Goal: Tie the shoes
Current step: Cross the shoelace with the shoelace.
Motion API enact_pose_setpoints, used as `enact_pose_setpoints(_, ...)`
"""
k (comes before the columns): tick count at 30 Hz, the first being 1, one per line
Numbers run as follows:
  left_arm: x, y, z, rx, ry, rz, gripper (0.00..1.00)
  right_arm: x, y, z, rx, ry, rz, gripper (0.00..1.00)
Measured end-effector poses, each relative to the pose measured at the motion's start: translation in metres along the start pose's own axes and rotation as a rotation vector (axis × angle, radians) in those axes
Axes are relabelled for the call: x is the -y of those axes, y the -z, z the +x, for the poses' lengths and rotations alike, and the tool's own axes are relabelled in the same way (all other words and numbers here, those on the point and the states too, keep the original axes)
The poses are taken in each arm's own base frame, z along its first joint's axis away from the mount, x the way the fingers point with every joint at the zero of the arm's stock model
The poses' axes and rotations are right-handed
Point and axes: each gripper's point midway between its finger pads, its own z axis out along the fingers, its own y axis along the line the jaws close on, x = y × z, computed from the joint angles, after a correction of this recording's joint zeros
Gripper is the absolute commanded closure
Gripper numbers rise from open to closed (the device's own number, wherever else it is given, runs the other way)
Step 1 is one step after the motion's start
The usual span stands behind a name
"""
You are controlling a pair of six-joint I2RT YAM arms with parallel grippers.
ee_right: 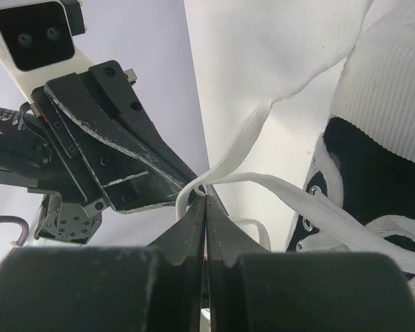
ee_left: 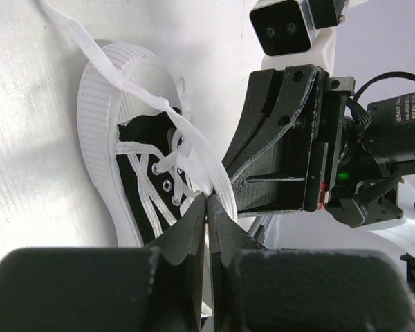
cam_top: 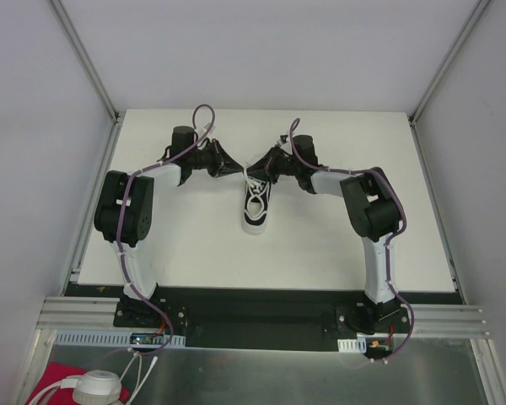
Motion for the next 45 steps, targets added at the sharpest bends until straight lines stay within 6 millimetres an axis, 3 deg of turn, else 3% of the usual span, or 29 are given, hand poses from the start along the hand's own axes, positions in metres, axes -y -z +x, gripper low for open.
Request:
enact_pose_setpoints(2,0.0,0.0,0.0,0.0,0.0,0.0,1.0,0.0,0.0,0.0,0.0,0.0,0.0,0.86)
enact_pose_setpoints(8,0.002,0.0,-0.001,0.003,-0.008,0.005,1.0,0.001,0.001,-0.001,0.004,0.001,0.002,0.77)
enact_pose_setpoints(23,0.006,0.0,0.008,-0.015,-0.015,0.009,1.0,0.014,0.016,-0.01,0.037,-0.012,0.021,0.75)
enact_pose_setpoints(25,0.006,0.0,0.008,-0.015,-0.016,0.009,1.0,0.014,0.02,-0.013,0.048,-0.007,0.021,0.71)
enact_pose_setpoints(31,0.011,0.002,0.007,-0.01,-0.025,0.016,1.0,0.002,0.028,-0.019,0.076,0.032,0.012,0.55)
enact_pose_setpoints(38,0.019,0.005,0.006,-0.002,-0.041,0.027,1.0,-0.009,0.029,-0.021,0.076,0.066,0.016,0.53)
enact_pose_setpoints(45,0.019,0.006,0.006,-0.003,-0.04,0.027,1.0,-0.038,0.022,-0.027,0.076,0.117,-0.021,0.55)
